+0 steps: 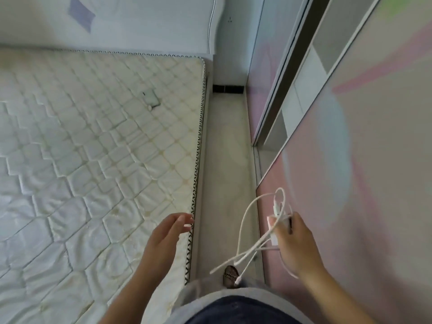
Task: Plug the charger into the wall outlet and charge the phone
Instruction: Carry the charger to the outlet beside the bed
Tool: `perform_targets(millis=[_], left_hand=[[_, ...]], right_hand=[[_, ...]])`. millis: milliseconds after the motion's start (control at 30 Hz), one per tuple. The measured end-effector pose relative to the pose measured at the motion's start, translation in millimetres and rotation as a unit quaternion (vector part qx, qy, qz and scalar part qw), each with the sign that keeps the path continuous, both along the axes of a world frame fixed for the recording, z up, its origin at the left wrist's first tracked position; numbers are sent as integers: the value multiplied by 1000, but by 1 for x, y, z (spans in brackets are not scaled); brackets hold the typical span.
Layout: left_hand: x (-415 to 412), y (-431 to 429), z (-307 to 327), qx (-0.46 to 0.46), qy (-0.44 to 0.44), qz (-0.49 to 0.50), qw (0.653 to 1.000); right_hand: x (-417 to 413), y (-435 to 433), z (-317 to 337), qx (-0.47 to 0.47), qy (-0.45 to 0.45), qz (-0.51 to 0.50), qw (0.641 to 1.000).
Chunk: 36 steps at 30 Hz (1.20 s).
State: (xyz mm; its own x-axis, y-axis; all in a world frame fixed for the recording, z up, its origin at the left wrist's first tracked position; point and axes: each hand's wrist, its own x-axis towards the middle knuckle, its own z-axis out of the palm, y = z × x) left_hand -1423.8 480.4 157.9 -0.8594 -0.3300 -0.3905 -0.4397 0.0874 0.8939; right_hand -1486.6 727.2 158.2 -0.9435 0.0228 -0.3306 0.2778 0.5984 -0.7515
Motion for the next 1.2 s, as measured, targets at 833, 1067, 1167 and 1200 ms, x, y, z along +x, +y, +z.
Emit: perform_targets(millis=[833, 1067, 1167, 1200], left_hand=[[-558, -159, -14, -21, -2, -11, 1000], [-731, -169, -14, -29, 8, 15, 999], [-796, -176, -10, -25, 14, 23, 999], [-814, -179, -10, -24, 11, 24, 999]], right_hand=[[-537, -146, -22, 40, -24, -11, 999], [-736, -165, -11, -1, 2, 7, 1000], [-812, -173, -4, -3, 18, 20, 1000], [-831, -175, -6, -4, 17, 20, 1000]])
